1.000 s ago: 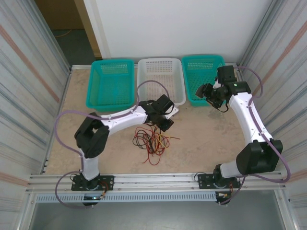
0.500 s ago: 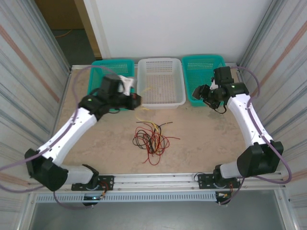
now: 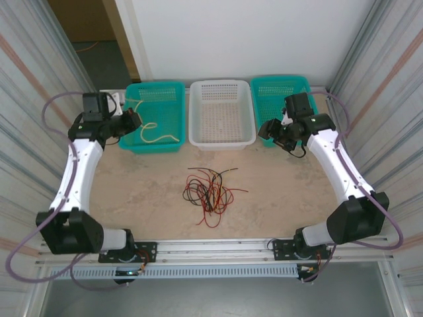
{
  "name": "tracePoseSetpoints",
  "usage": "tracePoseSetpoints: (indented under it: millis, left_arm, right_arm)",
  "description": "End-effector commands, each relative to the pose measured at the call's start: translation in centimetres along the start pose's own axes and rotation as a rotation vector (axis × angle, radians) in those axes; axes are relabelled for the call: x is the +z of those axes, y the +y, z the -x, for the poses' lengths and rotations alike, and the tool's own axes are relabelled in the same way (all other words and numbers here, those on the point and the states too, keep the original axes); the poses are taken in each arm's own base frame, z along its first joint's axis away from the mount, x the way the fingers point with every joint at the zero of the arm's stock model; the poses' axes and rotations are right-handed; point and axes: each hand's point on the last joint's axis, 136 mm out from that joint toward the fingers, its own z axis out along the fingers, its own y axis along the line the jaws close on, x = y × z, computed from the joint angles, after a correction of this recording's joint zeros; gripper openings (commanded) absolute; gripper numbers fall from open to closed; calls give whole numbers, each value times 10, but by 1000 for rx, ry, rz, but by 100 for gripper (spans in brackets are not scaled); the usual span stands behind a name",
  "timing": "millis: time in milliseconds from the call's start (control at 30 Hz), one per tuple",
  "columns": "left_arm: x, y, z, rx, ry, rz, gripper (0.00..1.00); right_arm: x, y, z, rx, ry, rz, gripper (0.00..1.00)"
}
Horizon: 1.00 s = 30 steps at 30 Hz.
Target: Untangle the cables
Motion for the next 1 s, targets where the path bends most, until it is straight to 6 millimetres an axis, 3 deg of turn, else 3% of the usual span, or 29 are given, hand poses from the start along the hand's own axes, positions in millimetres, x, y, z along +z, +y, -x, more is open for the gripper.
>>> tracePoseSetpoints:
  millis: [0, 133, 167, 267, 333, 400, 433, 500, 567, 767, 967]
  left_arm:
    - [13, 9, 3, 15, 8, 32, 0]
    - [34, 22, 5, 20, 29, 73, 0]
    - [40, 26, 7, 24, 35, 95, 4]
    - [59, 38, 16, 42, 47, 161, 43]
    - [70, 40, 19, 105, 57, 233, 62]
    - [81, 30, 19, 225, 73, 305, 80]
    - [86, 23, 17, 294, 82, 345, 95]
    - [92, 4, 11, 414, 85, 389, 99]
    - [95, -13, 1, 512, 69, 419, 99]
    - [79, -53, -28, 778, -43, 577, 99]
    - [67, -72, -62, 871, -84, 618, 99]
  right_arm:
    - [-2, 8, 6, -14, -22, 1, 64]
    - [4, 9, 10, -17, -20, -7, 64]
    - [5, 9, 13, -19, -19, -9, 65]
    - [9, 13, 31, -31, -34, -32, 65]
    - [14, 13, 49, -22, -43, -49, 65]
    - [24, 10, 67, -12, -39, -67, 64]
    - [30, 9, 76, -8, -34, -76, 61]
    - [47, 7, 93, 0, -17, -78, 57]
    - [68, 9, 108, -11, -7, -54, 59]
    - [125, -8, 137, 58, 72, -50, 64]
    - [141, -27, 154, 131, 67, -57, 59]
